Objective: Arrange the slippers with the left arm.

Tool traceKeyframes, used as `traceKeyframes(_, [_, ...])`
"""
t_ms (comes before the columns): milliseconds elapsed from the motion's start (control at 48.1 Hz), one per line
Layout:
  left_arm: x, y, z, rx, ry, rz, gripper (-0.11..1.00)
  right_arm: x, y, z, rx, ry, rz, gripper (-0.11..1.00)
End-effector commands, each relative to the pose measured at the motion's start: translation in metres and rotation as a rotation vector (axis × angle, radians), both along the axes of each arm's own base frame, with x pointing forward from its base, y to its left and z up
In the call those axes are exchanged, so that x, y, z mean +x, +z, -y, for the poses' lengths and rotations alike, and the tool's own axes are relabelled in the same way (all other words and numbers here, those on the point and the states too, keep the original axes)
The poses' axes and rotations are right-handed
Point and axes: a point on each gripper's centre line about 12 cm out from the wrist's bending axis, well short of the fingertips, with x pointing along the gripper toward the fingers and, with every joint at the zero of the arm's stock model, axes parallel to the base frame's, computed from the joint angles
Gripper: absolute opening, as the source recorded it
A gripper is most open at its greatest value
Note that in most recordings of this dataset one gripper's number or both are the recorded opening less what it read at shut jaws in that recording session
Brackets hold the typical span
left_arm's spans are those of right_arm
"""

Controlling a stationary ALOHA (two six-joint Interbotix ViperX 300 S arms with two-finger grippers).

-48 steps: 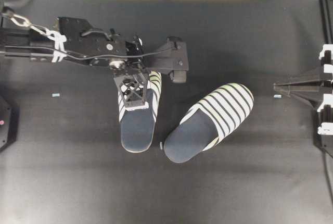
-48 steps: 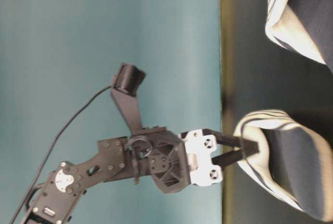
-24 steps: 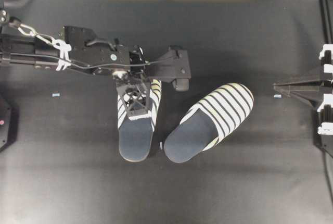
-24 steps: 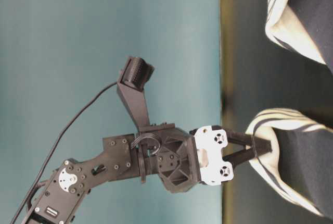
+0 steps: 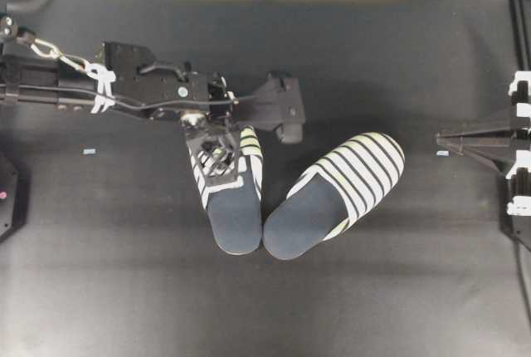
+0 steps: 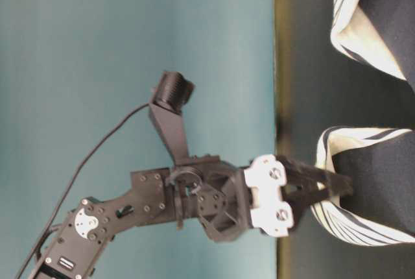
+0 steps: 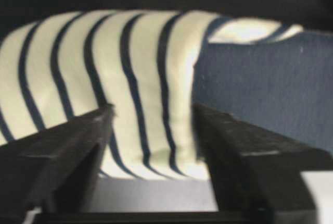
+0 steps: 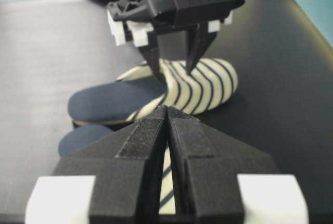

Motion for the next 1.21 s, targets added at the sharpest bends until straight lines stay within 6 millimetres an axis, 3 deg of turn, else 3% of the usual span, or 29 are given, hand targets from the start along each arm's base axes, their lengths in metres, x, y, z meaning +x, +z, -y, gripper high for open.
traceKeyframes(0, [0.000, 0.003, 0.009, 0.011, -0.072, -0.001, 0.68, 0.001, 0.003, -0.001, -0.002, 0.006, 0.009, 0.01])
traceKeyframes(145, [0.001, 0.004, 0.018, 0.022, -0.153, -0.003, 0.79, 0.001, 0.003, -0.001, -0.001, 0.006, 0.011, 0.01])
traceKeyframes(312, [0.003, 0.011, 0.022, 0.038, -0.220, 0.016, 0.79, 0.001, 0.003, -0.002, -0.001, 0.011, 0.012, 0.01])
traceKeyframes(561, [0.001, 0.038, 0.027, 0.092, -0.385, 0.087, 0.79, 0.000, 0.004, -0.002, -0.001, 0.012, 0.018, 0.01])
traceKeyframes(831, [0.045, 0.084, 0.045, 0.276, -0.616, 0.475, 0.79, 0.000, 0.005, -0.002, -0.003, 0.012, 0.023, 0.01])
traceKeyframes(1018, [0.072, 0.074, 0.050, 0.429, -0.808, 0.592, 0.79, 0.000, 0.005, -0.003, -0.001, 0.017, 0.023, 0.01])
traceKeyframes(1185, [0.099, 0.044, 0.048, 0.450, -0.851, 0.578, 0.79, 0.000, 0.005, -0.003, -0.001, 0.018, 0.026, 0.01])
